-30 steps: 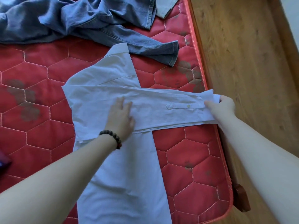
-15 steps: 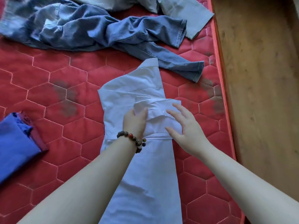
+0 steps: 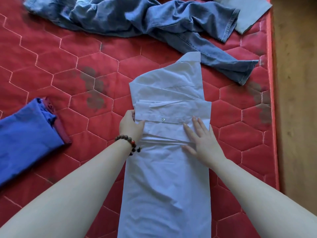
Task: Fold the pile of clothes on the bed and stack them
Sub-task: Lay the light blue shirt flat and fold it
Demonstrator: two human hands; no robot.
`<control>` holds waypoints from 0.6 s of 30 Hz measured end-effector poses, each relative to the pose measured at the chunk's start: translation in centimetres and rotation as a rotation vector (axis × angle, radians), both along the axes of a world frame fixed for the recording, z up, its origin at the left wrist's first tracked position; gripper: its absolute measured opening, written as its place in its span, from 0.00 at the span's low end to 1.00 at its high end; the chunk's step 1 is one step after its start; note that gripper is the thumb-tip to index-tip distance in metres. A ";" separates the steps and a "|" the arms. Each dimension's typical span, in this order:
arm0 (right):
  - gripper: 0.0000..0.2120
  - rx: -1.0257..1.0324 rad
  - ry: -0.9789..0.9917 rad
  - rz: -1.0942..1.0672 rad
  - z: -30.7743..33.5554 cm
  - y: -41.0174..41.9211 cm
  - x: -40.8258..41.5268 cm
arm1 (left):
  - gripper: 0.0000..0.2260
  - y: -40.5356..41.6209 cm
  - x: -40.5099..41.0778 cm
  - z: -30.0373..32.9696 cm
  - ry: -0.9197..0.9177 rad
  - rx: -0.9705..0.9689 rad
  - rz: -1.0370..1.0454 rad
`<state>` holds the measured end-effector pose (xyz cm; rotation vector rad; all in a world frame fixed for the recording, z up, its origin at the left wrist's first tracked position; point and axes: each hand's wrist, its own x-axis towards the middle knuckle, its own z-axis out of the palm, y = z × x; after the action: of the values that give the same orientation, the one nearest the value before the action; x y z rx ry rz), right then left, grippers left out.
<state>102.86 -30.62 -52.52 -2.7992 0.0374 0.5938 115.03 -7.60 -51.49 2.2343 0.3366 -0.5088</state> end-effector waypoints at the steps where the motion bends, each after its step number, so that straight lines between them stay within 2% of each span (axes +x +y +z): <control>1: 0.37 0.014 -0.014 -0.009 -0.1 0.0 0.0 | 0.16 0.0 0.0 -0.1 0.007 0.014 0.016; 6: 0.37 -0.004 -0.022 0.055 -0.3 0.5 1.7 | 0.14 0.7 -0.6 0.2 -0.048 0.096 0.122; 8: 0.36 0.013 -0.051 0.052 -0.5 0.7 2.4 | 0.21 1.3 -1.1 0.2 -0.092 0.096 0.105; 10: 0.33 0.066 -0.147 -0.093 -0.3 0.7 2.9 | 0.32 2.0 -2.1 0.1 -0.185 0.094 -0.052; 11: 0.32 0.097 -0.196 -0.212 -0.1 0.7 3.1 | 0.37 2.4 -2.7 -0.1 -0.232 0.136 -0.196; 14: 0.35 0.191 -0.146 -0.514 0.0 0.1 4.0 | 0.45 3.3 -4.3 -1.4 -0.291 0.427 -0.644; 18: 0.36 0.074 -0.115 -0.391 -0.8 -0.4 4.5 | 0.44 2.2 -4.7 -2.8 -0.390 0.641 -0.822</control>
<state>107.38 -31.02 -53.34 -2.6437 0.5138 0.3309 110.32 -5.38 -54.25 2.9871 -0.7602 -0.3829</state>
